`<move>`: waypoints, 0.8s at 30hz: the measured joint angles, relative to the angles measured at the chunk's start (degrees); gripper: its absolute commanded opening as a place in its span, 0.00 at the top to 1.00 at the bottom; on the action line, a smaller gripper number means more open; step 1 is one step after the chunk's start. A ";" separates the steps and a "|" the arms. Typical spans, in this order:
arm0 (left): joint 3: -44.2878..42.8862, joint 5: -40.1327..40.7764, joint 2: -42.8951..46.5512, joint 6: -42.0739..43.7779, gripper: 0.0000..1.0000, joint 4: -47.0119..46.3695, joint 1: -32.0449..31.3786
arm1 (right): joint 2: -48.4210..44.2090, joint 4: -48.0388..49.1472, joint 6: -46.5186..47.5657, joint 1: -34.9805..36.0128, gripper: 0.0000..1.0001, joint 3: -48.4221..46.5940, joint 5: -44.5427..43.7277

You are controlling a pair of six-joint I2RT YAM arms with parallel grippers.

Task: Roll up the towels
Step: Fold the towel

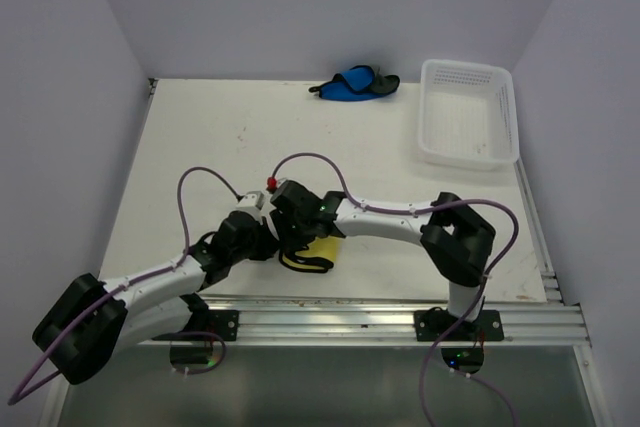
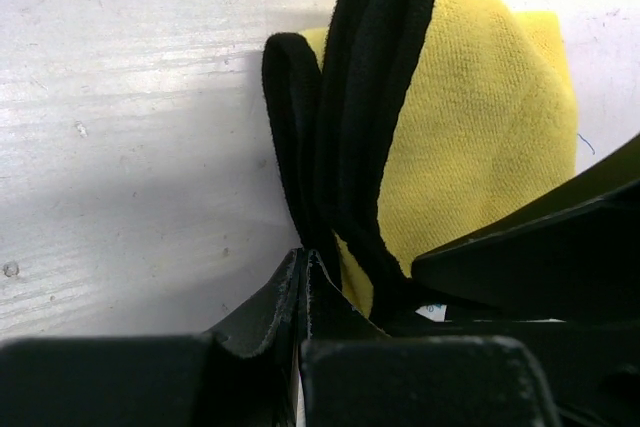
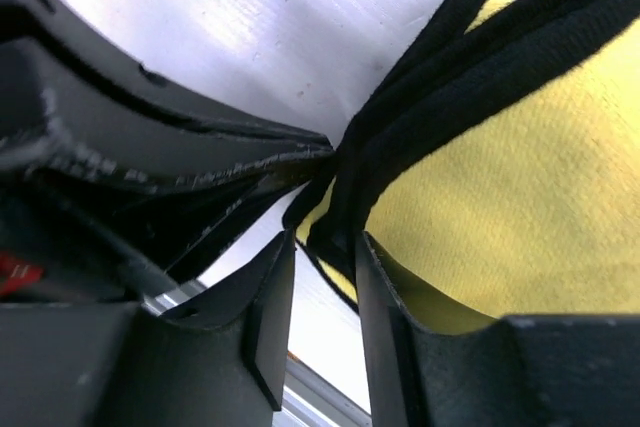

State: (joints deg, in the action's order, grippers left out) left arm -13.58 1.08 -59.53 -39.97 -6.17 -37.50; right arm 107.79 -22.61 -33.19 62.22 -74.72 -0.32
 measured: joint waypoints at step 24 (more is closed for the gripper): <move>-3.06 3.48 8.00 1.40 0.51 7.85 -0.02 | -18.40 -2.45 -1.77 -6.80 0.62 11.21 -10.73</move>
State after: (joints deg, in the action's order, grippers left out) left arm -16.64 4.56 -51.53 -38.57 1.67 -37.52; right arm 89.38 -25.06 -34.96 55.42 -63.51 -11.05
